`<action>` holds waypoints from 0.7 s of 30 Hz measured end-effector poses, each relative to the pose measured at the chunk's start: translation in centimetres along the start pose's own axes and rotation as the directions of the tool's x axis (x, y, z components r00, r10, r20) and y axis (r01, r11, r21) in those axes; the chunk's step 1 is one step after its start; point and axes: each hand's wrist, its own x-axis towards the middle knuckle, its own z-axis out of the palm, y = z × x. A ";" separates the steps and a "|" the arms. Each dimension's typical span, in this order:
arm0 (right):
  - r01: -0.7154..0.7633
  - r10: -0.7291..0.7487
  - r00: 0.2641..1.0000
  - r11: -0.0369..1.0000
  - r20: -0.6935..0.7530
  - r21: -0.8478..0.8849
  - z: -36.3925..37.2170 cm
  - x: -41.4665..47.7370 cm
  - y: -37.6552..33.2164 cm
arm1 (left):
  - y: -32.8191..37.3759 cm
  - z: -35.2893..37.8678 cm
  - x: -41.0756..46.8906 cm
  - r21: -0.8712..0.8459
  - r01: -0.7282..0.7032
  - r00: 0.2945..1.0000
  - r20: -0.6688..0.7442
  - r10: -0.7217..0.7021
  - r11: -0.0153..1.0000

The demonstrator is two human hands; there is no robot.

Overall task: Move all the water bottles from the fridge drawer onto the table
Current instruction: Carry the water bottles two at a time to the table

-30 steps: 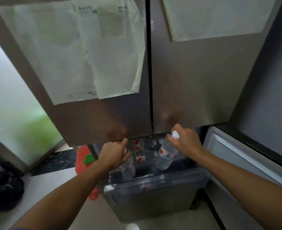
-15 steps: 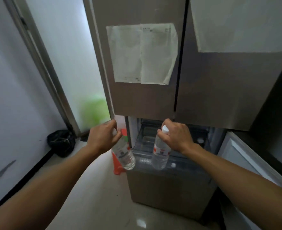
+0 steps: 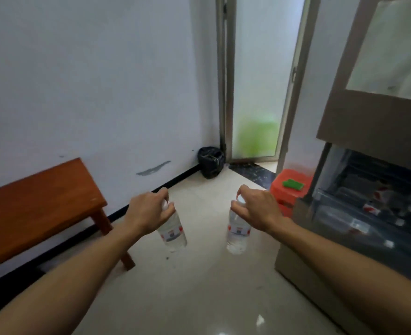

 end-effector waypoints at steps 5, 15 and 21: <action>0.095 -0.098 0.995 0.990 0.026 0.103 5.6 -0.4 -14.5 | -11.7 -4.3 -11.5 0.067 0.176 0.984 0.013 -0.177 0.982; 0.299 -0.346 0.925 0.918 0.158 0.261 15.8 0.6 -39.8 | -30.9 -11.3 -30.4 0.157 0.505 0.856 0.033 -0.516 0.849; 0.395 -0.482 0.846 0.854 0.229 0.338 22.8 4.5 -51.1 | -41.4 -12.3 -36.5 0.160 0.665 0.740 -0.011 -0.672 0.730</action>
